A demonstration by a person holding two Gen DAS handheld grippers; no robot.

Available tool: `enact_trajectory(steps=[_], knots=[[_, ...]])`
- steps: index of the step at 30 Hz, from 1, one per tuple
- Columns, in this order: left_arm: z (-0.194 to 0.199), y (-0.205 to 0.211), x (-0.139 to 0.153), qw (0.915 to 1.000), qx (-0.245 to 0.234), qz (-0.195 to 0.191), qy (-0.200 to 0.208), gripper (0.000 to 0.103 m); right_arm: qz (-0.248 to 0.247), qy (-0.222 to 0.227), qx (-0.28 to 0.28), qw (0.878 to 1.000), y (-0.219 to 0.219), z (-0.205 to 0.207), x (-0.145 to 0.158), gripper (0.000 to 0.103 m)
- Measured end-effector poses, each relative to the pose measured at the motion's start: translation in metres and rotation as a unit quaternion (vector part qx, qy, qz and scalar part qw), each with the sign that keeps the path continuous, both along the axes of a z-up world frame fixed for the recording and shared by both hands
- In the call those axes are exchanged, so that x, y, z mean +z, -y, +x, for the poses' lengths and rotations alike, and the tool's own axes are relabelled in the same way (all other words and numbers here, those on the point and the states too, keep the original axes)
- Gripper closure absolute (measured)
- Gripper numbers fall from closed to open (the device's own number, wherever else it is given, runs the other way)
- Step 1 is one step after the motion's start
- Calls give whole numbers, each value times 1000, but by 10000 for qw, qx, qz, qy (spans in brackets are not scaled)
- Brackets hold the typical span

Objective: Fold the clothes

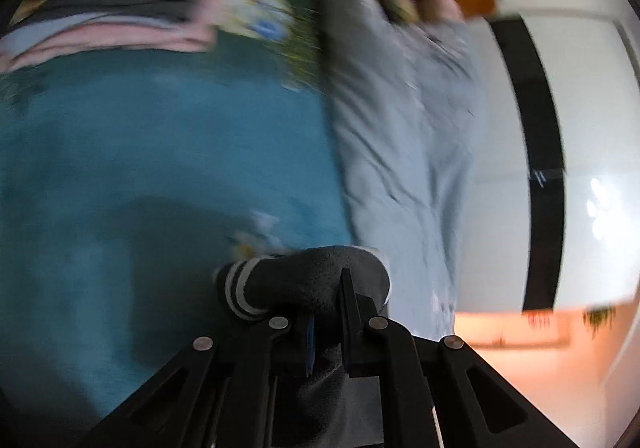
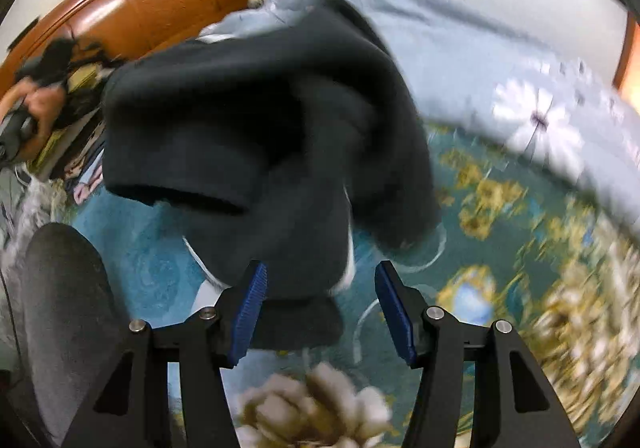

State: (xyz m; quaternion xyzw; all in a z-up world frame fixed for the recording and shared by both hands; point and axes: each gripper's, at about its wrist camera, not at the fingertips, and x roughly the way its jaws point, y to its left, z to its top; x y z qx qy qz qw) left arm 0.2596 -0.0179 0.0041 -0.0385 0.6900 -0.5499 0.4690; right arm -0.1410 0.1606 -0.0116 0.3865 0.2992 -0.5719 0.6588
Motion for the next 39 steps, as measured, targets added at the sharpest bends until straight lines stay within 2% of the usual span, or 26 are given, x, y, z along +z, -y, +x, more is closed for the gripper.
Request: enact_trajectory(steps=[3, 8, 13, 16, 21, 23, 26, 27, 28, 29, 31, 34, 36, 39], knots=[[9, -11, -20, 9997, 141, 188, -92, 93, 111, 118, 17, 9999, 10, 13, -11, 43], [24, -28, -51, 9980, 349, 474, -227, 93, 95, 697, -191, 9973, 25, 22, -12, 43], [28, -31, -33, 9994, 108, 310, -76, 93, 66, 944, -341, 9949, 52, 36, 3, 43], [24, -31, -24, 9998, -36, 190, 4, 93, 9, 677, -370, 9970, 56, 46, 13, 43], [12, -38, -18, 9997, -210, 36, 116, 93, -512, -422, -55, 9978, 41, 69, 42, 43], [4, -43, -16, 9996, -275, -20, 102, 93, -494, -499, 161, 9974, 46, 76, 37, 43], [-2, -54, -11, 9992, -366, -114, 111, 93, -127, -423, 207, 9988, 69, 80, 12, 43], [-2, -57, -9, 9991, -395, -137, 123, 93, 65, -418, 78, 9991, 76, 78, 3, 45], [-2, -60, -8, 9989, -418, -156, 136, 93, 257, -413, -50, 9988, 83, 76, -7, 60], [-1, -63, -5, 9987, -440, -188, 151, 93, 428, -303, -201, 9984, 88, 71, -14, 80], [3, -68, 0, 9986, -405, -267, 208, 93, 584, -65, -563, 9967, 88, 55, -19, 91], [3, -74, 12, 9981, -413, -395, 221, 94, 304, -80, -1172, 9926, 82, 23, 3, 94], [-3, -75, 28, 9967, -514, -591, 218, 94, -7, -60, -1454, 9894, 79, 4, 29, 94], [-16, -82, 70, 9904, -692, -1156, 307, 94, -600, -103, -1747, 9827, 69, -22, 77, 94]])
